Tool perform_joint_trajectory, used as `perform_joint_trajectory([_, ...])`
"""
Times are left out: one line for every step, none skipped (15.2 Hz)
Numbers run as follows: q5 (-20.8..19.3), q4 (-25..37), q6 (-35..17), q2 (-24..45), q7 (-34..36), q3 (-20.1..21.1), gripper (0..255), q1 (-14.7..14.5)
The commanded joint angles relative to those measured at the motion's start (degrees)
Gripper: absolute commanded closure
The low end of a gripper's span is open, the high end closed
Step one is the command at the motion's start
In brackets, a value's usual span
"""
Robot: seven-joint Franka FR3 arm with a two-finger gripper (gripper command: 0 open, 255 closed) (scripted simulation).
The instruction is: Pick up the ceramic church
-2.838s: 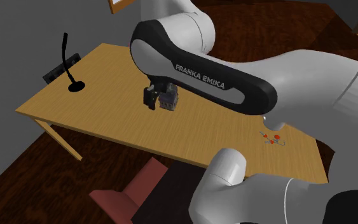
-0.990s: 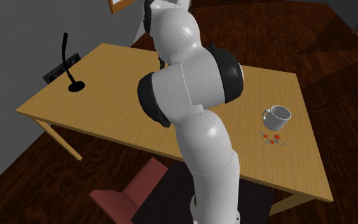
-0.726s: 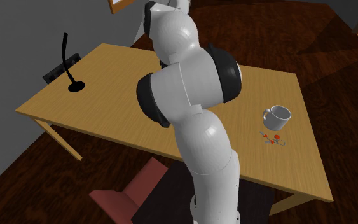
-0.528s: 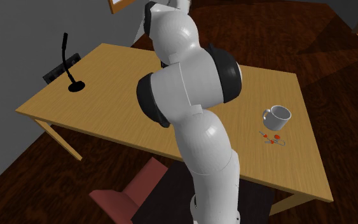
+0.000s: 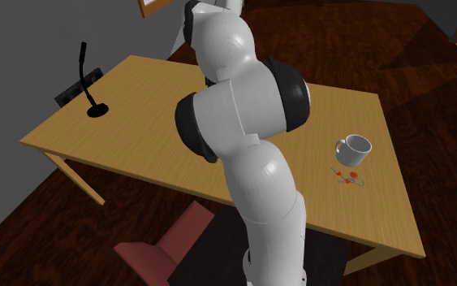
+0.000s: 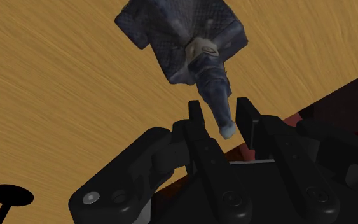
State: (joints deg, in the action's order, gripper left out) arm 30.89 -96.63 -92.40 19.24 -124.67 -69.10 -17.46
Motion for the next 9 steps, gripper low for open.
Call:
perform_joint_trajectory([-0.1, 1.4, 1.3, 0.0, 0.4, 0.0, 255, 0.4])
perform_joint_trajectory([-0.2, 2.1, 2.0, -0.1, 0.6, 0.0, 255, 0.5])
perform_joint_trajectory([-0.3, 2.9, 2.7, -0.2, 0.9, -0.1, 255, 0.6])
perform_joint_trajectory([-0.4, 3.6, 3.4, -0.3, 1.1, -0.1, 255, 0.7])
perform_joint_trajectory([-0.5, 4.4, 4.1, -0.3, 1.3, -0.1, 255, 0.9])
perform_joint_trajectory([-0.5, 5.1, 4.8, -0.3, 1.5, -0.1, 255, 1.1])
perform_joint_trajectory([-0.6, 5.9, 5.5, -0.4, 1.7, -0.1, 255, 1.3])
perform_joint_trajectory([-0.6, 6.7, 6.3, -0.3, 1.9, -0.1, 255, 1.6])
perform_joint_trajectory([-0.6, 7.6, 7.0, -0.3, 2.1, -0.1, 255, 1.9])
